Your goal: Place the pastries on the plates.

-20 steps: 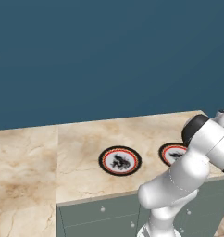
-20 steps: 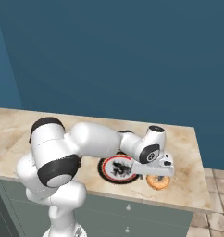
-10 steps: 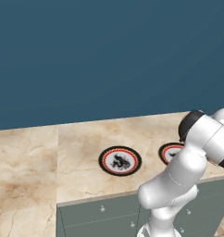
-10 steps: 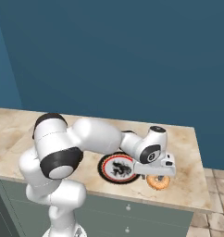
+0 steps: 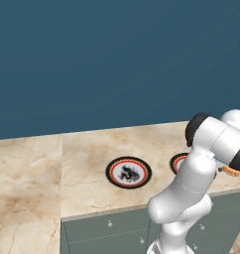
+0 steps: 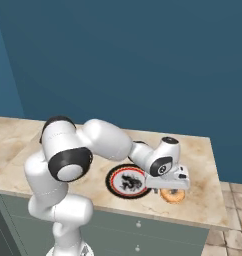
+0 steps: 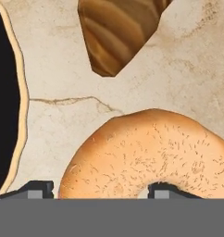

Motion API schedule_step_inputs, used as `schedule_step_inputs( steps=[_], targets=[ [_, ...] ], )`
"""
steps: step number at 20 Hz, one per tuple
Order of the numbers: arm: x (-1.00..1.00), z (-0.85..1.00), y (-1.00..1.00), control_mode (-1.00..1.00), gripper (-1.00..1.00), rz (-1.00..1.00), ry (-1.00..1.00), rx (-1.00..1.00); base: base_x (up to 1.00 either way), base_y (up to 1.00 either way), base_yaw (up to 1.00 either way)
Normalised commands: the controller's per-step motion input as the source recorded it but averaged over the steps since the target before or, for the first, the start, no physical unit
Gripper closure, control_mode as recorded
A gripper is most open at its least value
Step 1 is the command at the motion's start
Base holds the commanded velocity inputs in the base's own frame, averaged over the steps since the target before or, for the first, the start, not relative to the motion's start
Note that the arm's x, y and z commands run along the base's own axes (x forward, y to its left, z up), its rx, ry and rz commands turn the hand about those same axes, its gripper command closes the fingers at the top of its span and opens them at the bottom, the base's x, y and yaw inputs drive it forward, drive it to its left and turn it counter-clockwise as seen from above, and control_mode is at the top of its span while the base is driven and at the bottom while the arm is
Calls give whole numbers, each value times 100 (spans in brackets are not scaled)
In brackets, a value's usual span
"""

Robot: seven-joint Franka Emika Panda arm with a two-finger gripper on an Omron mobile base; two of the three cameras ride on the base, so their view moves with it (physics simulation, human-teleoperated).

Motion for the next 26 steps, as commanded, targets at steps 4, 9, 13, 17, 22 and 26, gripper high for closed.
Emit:
schedule_step_inputs(
  steps=[4,9,13,17,22,26],
  targets=[
    [0,-15,0,-100,100,0,0,0,0,0,0],
    [0,0,0,-100,100,0,0,0,0,0,0],
    [-12,38,1,-100,100,0,-4,0,0,0,0],
    [-21,48,26,-100,100,0,-6,0,0,0,0],
    [-22,36,55,-100,100,0,-5,-3,0,0,0],
    [-5,7,71,-100,100,0,0,-7,0,0,0]
  ],
)
